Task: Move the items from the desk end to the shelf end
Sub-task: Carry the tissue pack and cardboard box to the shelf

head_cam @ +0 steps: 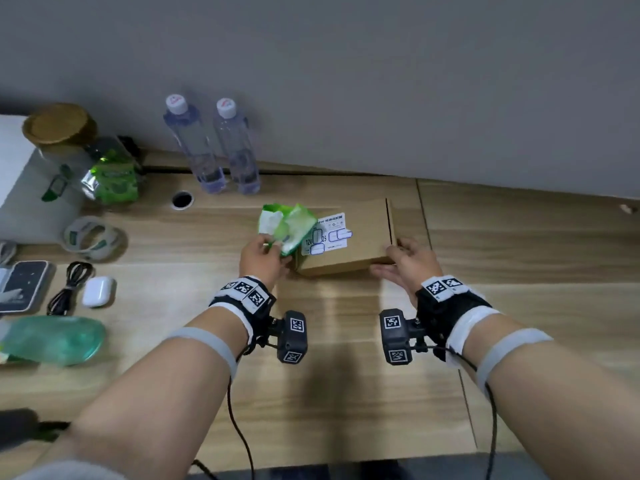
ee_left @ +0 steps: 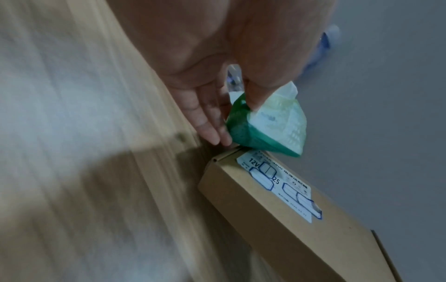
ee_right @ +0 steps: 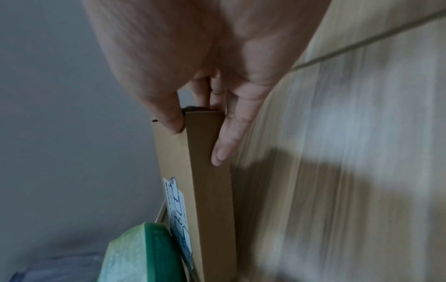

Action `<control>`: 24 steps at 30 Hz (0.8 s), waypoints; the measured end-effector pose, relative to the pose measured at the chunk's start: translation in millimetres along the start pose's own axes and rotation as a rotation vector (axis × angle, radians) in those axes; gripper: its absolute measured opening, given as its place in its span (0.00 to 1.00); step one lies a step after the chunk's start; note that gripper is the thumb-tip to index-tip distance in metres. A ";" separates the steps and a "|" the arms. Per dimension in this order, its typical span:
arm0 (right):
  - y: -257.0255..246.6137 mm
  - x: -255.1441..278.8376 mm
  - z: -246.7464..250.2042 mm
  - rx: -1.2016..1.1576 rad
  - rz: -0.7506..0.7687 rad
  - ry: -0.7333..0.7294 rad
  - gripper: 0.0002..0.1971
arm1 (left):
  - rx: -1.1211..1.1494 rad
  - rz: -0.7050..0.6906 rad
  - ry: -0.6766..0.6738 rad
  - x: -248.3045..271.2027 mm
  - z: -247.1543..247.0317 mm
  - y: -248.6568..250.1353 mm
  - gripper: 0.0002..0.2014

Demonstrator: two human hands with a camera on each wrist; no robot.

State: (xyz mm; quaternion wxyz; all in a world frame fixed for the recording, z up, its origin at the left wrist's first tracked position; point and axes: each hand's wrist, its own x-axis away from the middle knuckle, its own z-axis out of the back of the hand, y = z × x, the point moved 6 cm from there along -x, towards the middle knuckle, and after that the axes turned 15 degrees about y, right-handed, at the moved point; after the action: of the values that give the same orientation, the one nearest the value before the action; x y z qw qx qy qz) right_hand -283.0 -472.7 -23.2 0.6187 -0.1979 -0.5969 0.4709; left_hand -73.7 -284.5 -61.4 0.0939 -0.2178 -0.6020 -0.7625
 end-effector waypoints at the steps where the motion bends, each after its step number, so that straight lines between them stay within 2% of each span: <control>1: -1.6 -1.1 22.4 -0.004 0.012 0.022 0.32 | -0.003 -0.025 -0.011 13.7 -12.4 2.2 0.08; 4: -3.3 -3.9 96.9 -0.041 0.037 0.087 0.29 | -0.030 -0.110 -0.060 61.3 -56.8 6.4 0.05; 7: -2.1 -8.9 180.0 -0.129 0.055 0.143 0.20 | -0.022 -0.179 -0.110 121.0 -108.9 11.7 0.04; 11: -1.4 -10.9 316.9 -0.233 0.073 0.235 0.10 | -0.033 -0.255 -0.209 217.8 -196.6 10.7 0.04; 18: 2.1 -18.9 580.6 -0.312 0.095 0.447 0.05 | -0.026 -0.310 -0.404 394.4 -351.8 3.6 0.05; 21: 13.0 -24.5 668.2 -0.352 0.088 0.551 0.08 | -0.021 -0.310 -0.474 450.1 -408.9 -1.0 0.04; 24: 27.8 -32.7 734.4 -0.360 0.075 0.642 0.12 | -0.036 -0.305 -0.534 492.2 -458.5 -11.2 0.07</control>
State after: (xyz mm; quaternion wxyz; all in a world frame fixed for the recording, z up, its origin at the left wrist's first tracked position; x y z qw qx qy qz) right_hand -966.8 -719.1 89.9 0.7119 -0.4630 -0.4381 0.2946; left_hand -615.5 -662.7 65.2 -0.1870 -0.3195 -0.6175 -0.6941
